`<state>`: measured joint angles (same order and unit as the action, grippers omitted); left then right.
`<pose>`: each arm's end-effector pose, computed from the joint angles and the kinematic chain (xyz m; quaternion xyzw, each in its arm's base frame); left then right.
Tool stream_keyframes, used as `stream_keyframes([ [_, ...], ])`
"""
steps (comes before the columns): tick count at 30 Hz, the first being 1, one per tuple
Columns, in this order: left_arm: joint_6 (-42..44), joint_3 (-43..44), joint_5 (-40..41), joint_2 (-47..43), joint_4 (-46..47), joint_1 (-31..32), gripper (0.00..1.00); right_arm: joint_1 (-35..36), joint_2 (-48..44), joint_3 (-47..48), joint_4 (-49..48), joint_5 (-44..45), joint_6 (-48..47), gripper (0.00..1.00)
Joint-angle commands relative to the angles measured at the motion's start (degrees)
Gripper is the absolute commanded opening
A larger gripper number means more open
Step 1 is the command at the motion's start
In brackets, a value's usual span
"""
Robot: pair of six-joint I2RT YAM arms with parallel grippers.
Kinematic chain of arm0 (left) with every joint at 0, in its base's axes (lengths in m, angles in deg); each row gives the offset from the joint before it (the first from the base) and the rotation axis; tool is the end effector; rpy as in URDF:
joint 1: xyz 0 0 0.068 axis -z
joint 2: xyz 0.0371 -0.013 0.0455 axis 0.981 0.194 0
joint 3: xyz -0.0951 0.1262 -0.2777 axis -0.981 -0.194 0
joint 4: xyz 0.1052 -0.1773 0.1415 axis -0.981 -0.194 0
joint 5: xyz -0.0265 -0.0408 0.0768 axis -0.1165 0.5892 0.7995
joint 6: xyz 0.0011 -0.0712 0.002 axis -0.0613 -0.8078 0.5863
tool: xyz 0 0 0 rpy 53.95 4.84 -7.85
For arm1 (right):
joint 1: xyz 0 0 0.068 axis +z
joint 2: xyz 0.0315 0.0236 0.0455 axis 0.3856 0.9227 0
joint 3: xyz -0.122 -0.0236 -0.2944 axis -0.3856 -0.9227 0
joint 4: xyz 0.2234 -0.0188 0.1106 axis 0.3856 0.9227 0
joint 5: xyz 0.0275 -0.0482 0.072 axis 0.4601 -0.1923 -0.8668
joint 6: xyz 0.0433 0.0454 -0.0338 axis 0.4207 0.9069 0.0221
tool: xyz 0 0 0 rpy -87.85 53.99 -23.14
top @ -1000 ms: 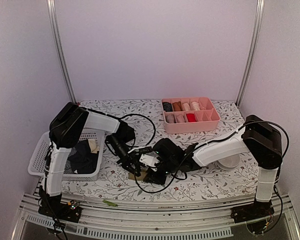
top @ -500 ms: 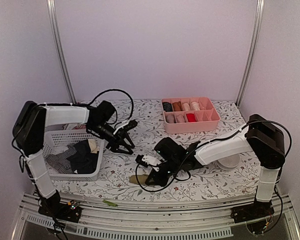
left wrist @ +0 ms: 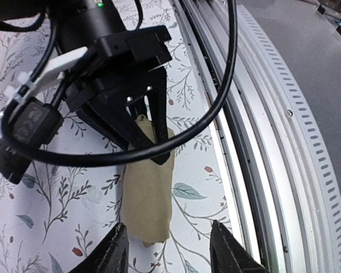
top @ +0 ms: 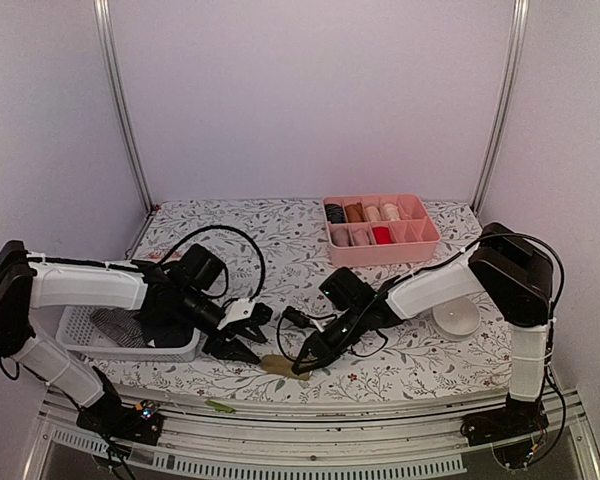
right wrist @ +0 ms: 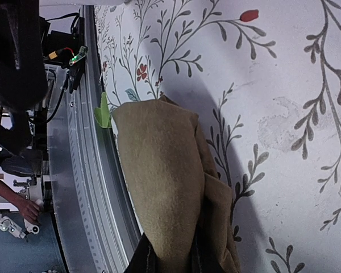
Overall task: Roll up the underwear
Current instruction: Roll the underwear at the center of the board.
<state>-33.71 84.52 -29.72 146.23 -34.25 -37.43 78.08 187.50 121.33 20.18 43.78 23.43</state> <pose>0.1697 -0.2021 0.2187 0.6648 0.6128 -0.3479 0.2480 0.2010 0.3627 0.1444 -0.3914 0.8050 0.4457 0.0046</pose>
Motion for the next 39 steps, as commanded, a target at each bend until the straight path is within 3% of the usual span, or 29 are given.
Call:
stream_keyframes([
  [1, -4.27, 1.51, 4.04, 3.95, 4.0, 3.18, 0.48, -0.24, 4.17, -1.12, 5.55, 0.89, 1.29, 0.0],
  [13, 1.88, 1.23, 20.21, 9.73, 11.54, 12.4, 0.5, -0.85, 5.74, -0.43, 5.35, -0.53, 0.87, 0.0],
  [21, 3.59, 2.98, 23.67, 13.91, 6.69, 13.28, 0.21, -2.26, 2.92, -2.63, 2.43, -1.82, 1.34, 0.0],
  [26, 3.75, 3.52, 22.52, 13.92, 2.6, 12.99, 0.06, -5.12, -2.03, -7.06, 0.99, -1.37, 1.52, 0.1],
  [30, 4.09, 5.82, 21.11, 16.14, -1.94, 12.13, 0.03, -8.67, -10.59, -14.63, -2.5, 0.41, 3.32, 0.18],
  [33, 3.62, 10.34, 16.87, 19.68, -7.31, 9.97, 0.03, -9.14, -18.69, -19.95, -4.39, 4.33, 4.73, 0.32],
  [39, 3.69, 21.1, 9.64, 27.32, -17.47, 5.71, 0.01, -8.89, -31.16, -25.35, -3.84, 14.66, 4.29, 0.49],
])
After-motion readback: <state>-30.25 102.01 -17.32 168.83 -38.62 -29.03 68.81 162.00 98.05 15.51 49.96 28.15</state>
